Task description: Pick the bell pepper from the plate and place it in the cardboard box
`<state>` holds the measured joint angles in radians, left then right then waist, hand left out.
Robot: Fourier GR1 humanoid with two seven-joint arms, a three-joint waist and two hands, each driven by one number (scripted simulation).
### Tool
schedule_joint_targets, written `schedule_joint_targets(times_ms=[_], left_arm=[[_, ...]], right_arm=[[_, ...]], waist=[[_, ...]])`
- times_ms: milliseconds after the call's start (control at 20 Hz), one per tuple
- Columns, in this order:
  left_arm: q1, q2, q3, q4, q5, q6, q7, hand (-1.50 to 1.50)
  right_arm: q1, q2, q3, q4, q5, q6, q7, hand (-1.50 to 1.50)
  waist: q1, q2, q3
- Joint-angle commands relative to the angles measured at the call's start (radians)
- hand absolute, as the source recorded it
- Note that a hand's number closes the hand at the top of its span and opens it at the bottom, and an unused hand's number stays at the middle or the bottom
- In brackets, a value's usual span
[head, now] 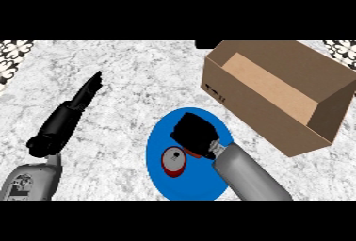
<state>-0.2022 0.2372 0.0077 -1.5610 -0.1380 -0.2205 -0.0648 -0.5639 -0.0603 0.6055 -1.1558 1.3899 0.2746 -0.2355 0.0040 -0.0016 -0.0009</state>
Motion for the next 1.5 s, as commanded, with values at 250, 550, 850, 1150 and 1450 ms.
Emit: schedule_joint_targets(times_ms=[250, 550, 850, 1150, 1450], left_arm=[[-0.023, -0.010, 0.003, -0.016, -0.026, 0.007, 0.026, 0.00], [-0.070, -0.003, 0.002, 0.053, -0.008, -0.029, -0.020, 0.00], [-0.022, -0.029, -0.006, -0.007, -0.009, -0.016, 0.018, 0.00], [-0.030, -0.010, 0.015, 0.024, -0.005, -0.029, 0.003, 0.00], [-0.009, -0.012, 0.022, 0.040, -0.026, -0.008, -0.031, 0.00]], right_arm=[[0.035, 0.051, -0.073, -0.047, -0.005, -0.137, -0.047, 1.50], [-0.031, 0.060, -0.060, -0.026, -0.348, -0.182, 0.415, 1.50], [-0.218, 0.060, 0.074, -0.019, -0.392, -0.306, 0.578, 1.50], [-0.340, 0.060, -0.112, -0.143, -0.386, -0.281, 0.769, 1.50], [-0.376, 0.043, -0.311, -0.136, -0.367, -0.357, 0.885, 1.50]], waist=[[0.000, 0.001, 0.001], [0.050, 0.010, 0.002], [0.025, 0.002, 0.001], [0.003, -0.001, 0.001], [0.000, 0.003, 0.001]])
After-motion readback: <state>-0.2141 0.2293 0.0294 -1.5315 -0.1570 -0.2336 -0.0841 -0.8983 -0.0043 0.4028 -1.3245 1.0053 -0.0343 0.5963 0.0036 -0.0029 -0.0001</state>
